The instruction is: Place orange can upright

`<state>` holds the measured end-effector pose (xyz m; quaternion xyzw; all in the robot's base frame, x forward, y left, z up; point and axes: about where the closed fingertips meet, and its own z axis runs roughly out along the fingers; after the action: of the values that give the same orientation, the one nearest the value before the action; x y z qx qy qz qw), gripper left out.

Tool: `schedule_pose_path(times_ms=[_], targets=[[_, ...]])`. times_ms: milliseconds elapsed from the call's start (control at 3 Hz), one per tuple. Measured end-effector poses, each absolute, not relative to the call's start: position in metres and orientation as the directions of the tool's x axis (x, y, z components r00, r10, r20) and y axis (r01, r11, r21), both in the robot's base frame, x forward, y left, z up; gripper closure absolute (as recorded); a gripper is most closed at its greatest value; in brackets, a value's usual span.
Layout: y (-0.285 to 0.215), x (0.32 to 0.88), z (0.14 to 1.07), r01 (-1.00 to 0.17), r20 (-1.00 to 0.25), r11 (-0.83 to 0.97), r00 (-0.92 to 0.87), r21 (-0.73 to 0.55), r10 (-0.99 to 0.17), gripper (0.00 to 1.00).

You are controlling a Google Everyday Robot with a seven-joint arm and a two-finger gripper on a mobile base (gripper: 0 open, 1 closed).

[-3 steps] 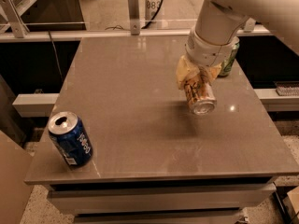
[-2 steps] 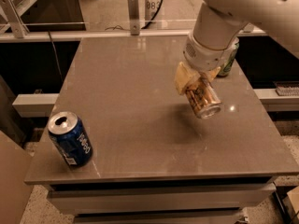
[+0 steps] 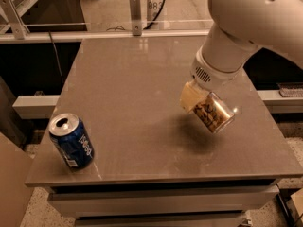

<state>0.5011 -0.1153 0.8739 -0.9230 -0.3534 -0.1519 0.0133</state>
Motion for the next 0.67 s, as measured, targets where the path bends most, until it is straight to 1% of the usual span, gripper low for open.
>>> schedule_pose_path(times_ms=[333,667], targets=[[-0.1163,0.5010,0.8738,0.711,0.283,-0.696,0.649,0.106,0.706,1.00],[-0.1164,0.5012,0.8727,0.714,0.279,-0.692,0.646,0.110,0.711,1.00]])
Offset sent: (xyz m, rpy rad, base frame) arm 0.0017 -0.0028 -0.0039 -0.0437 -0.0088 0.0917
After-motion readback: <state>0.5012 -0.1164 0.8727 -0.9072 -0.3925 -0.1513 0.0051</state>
